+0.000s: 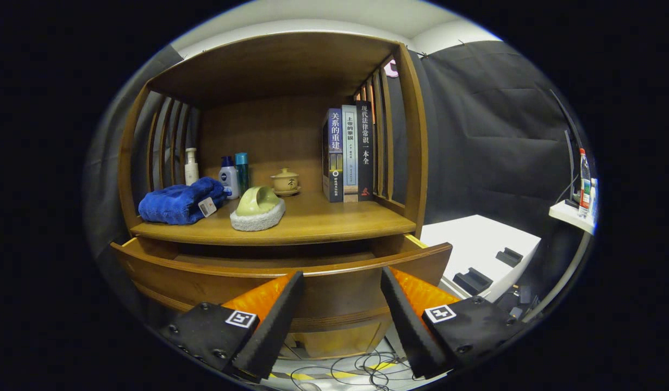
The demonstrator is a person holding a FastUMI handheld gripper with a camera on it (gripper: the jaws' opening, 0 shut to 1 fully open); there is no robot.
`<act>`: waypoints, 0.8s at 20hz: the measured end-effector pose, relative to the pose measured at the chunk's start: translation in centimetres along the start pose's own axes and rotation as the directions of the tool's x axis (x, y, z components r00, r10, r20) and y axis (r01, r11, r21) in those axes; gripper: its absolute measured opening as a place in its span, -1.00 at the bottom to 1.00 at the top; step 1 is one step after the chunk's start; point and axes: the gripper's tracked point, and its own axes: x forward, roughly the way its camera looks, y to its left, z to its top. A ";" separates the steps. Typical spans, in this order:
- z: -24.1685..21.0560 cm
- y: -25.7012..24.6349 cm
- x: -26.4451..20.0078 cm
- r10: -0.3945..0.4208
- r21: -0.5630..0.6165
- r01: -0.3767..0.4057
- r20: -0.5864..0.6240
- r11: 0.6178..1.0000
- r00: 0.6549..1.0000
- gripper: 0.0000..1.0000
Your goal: Pull open the drawer, take out the items inside it, and place them on the countertop above the cabinet.
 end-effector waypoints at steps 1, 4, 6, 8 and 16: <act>0.1 0.1 0.4 0.003 0.002 -0.003 0.001 1.000 1.000 0.94; 0.3 0.3 1.6 0.011 0.010 -0.011 -0.004 1.000 1.000 0.94; 0.5 0.5 2.6 0.009 0.013 -0.009 -0.007 1.000 1.000 0.94; 0.3 0.3 3.1 0.004 0.009 -0.004 -0.008 1.000 1.000 0.94; 0.8 0.8 5.4 0.021 -0.005 -0.021 -0.017 1.000 1.000 0.93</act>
